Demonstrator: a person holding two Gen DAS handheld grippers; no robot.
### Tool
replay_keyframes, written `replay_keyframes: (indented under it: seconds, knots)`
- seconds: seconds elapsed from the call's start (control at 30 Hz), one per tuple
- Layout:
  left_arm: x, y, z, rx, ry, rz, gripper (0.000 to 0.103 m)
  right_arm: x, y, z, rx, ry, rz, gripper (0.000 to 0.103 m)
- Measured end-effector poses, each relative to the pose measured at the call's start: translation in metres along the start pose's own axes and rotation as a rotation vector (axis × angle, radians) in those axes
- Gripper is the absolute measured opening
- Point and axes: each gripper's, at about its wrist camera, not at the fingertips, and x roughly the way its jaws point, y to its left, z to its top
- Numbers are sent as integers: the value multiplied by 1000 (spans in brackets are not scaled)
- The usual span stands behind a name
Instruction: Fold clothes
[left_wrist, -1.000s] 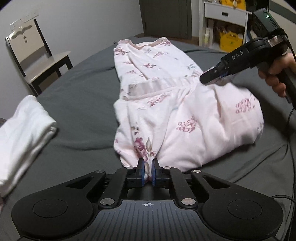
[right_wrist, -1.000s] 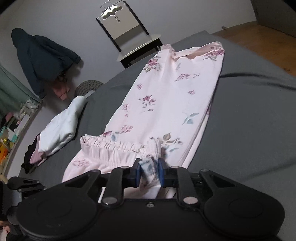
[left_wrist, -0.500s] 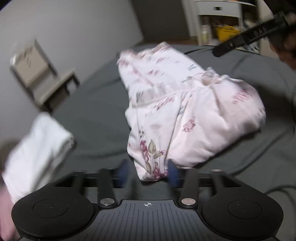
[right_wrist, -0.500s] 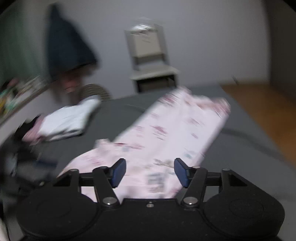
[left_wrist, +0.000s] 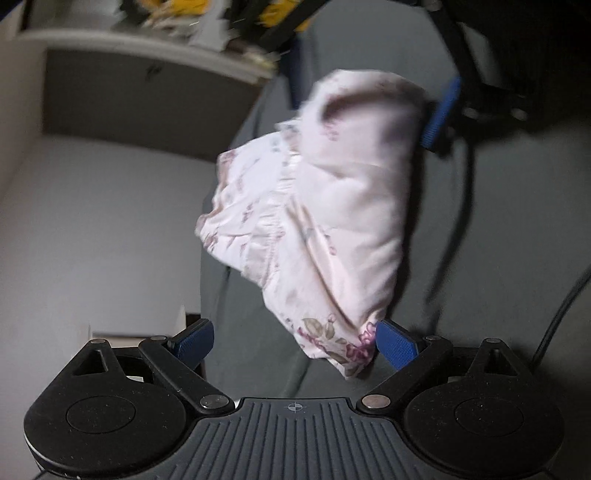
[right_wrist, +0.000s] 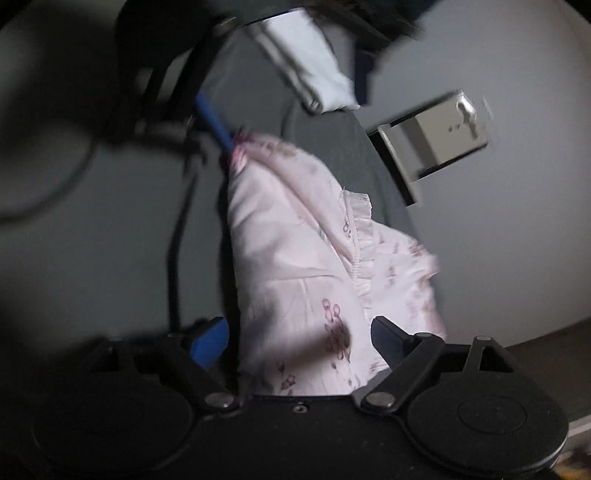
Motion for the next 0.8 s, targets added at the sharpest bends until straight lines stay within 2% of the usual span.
replay_keyframes:
  seconds: [0.07,0.17,0.27,0.43,0.6,0.7,0.8]
  knots:
    - [5,-8,3,74,-1,1,95,7,9,1,-47,18,-46,87]
    - [12,-21,6,163,-7,-7,95,13,13,3,-63,20,-116,98]
    - [19,-30,11,215,-25,11,95,22,5,3,-2,37,-127,102]
    - [27,-30,16,260,-37,36,95,34,-5,3,57,71,-154,102]
    - [39,-32,21,363,-44,89,95,34,-1,2,15,69,-208,101]
    - [47,-38,20,453,-54,135,95,27,8,2,-41,48,-193,100]
    - [50,-39,20,464,-79,122,94,27,9,2,-48,44,-182,95]
